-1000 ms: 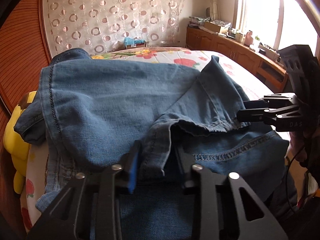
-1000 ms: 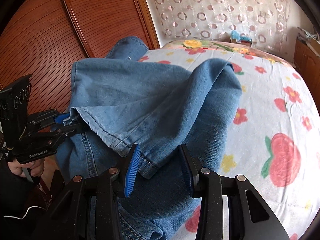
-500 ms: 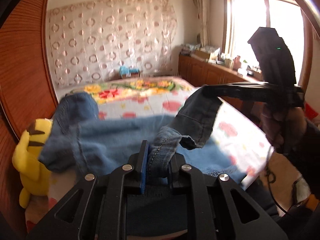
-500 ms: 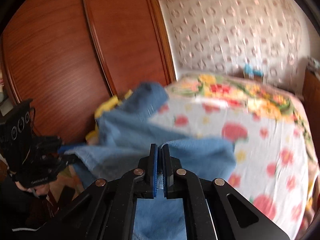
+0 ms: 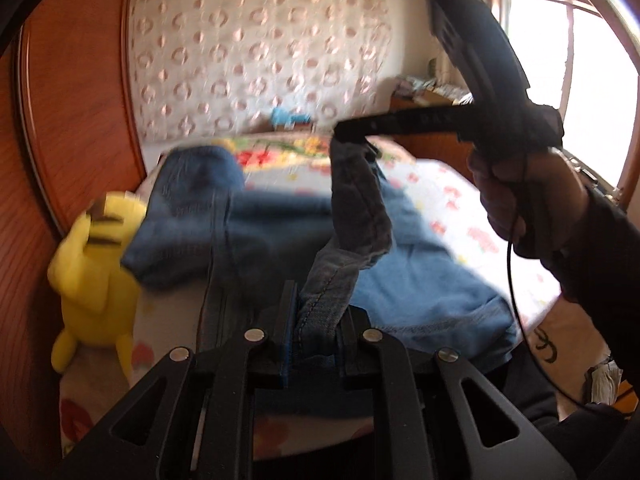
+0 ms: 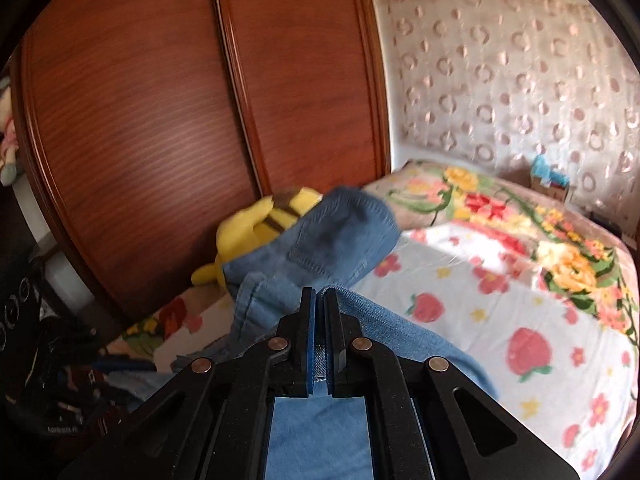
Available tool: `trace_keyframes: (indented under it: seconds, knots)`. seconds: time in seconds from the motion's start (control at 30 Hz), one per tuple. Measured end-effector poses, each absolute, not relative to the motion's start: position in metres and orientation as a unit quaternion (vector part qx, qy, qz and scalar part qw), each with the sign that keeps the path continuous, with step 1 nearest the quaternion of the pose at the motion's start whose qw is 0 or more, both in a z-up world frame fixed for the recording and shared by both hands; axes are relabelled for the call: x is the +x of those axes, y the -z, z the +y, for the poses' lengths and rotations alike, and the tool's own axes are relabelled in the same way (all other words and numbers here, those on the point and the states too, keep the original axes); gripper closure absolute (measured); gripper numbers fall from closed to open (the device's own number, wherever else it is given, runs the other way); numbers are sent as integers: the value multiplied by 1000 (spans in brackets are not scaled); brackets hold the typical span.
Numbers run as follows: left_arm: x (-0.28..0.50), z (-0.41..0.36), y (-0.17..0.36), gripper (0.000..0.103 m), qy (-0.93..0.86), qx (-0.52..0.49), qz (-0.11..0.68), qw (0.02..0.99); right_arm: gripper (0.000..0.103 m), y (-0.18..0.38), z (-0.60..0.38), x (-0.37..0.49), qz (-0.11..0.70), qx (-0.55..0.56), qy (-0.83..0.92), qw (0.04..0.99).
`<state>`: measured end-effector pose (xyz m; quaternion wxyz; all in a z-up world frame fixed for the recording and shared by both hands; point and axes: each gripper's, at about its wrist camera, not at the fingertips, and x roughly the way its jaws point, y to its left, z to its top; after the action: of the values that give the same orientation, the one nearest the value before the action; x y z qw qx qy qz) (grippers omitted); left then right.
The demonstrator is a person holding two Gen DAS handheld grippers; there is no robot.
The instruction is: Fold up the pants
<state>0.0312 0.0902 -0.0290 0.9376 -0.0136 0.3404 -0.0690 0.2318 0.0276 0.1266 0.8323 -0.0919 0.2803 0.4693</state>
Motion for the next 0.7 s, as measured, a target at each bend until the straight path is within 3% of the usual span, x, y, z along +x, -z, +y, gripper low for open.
trace_keyframes:
  seconds: [0.3, 0.4, 0.6, 0.63, 0.7]
  knots:
    - [31, 105, 76, 86, 46, -45, 375, 925, 100, -106, 85, 268, 302, -88, -469, 825]
    - [33, 108, 76, 81, 40, -45, 377, 924, 100, -100, 98, 269, 300, -89, -472, 824]
    - [31, 114, 72, 60, 28, -49, 364, 930, 99, -89, 96, 275, 306, -78, -461, 829]
    - [31, 115, 71, 55, 27, -49, 363, 930, 96, -85, 93, 271, 307, -74, -463, 828]
    - [32, 116, 70, 51, 26, -49, 361, 931, 74, -88, 83, 272, 300, -70, -457, 834]
